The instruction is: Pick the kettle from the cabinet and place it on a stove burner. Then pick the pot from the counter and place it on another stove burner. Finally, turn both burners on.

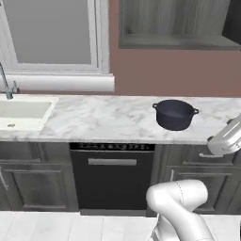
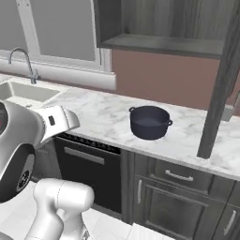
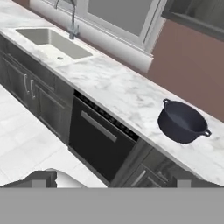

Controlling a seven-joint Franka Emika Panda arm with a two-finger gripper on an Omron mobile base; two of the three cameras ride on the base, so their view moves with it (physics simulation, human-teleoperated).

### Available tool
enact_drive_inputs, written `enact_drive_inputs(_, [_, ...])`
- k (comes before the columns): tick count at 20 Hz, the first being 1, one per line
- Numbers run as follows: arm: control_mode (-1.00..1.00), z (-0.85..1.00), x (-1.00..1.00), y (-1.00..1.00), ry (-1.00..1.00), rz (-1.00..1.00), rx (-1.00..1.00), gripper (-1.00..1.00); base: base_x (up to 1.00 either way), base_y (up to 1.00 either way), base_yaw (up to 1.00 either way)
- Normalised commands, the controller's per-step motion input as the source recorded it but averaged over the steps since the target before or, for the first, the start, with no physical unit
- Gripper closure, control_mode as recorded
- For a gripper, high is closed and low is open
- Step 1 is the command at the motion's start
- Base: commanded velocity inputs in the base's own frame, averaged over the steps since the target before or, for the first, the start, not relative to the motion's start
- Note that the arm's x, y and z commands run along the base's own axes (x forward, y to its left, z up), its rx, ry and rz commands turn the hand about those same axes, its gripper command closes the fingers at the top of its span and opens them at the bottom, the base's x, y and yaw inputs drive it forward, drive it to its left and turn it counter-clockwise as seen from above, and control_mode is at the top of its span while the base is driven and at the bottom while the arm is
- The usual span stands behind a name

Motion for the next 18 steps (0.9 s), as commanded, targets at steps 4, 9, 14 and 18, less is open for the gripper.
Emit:
enact_drive_inputs(4, [1.0,0.0,0.0,0.0,0.0,0.0,0.0,-1.0,0.84,0.0,-0.38])
enact_drive_inputs(9, [1.0,0.0,0.0,0.0,0.0,0.0,0.0,-1.0,0.83,0.0,-0.33])
enact_drive_inputs(14, [1.0,0.0,0.0,0.0,0.0,0.0,0.0,-1.0,0.76,0.03,-0.3])
enact_drive_inputs(18, [1.0,0.0,0.0,0.0,0.0,0.0,0.0,-1.0,0.61,0.04,-0.27])
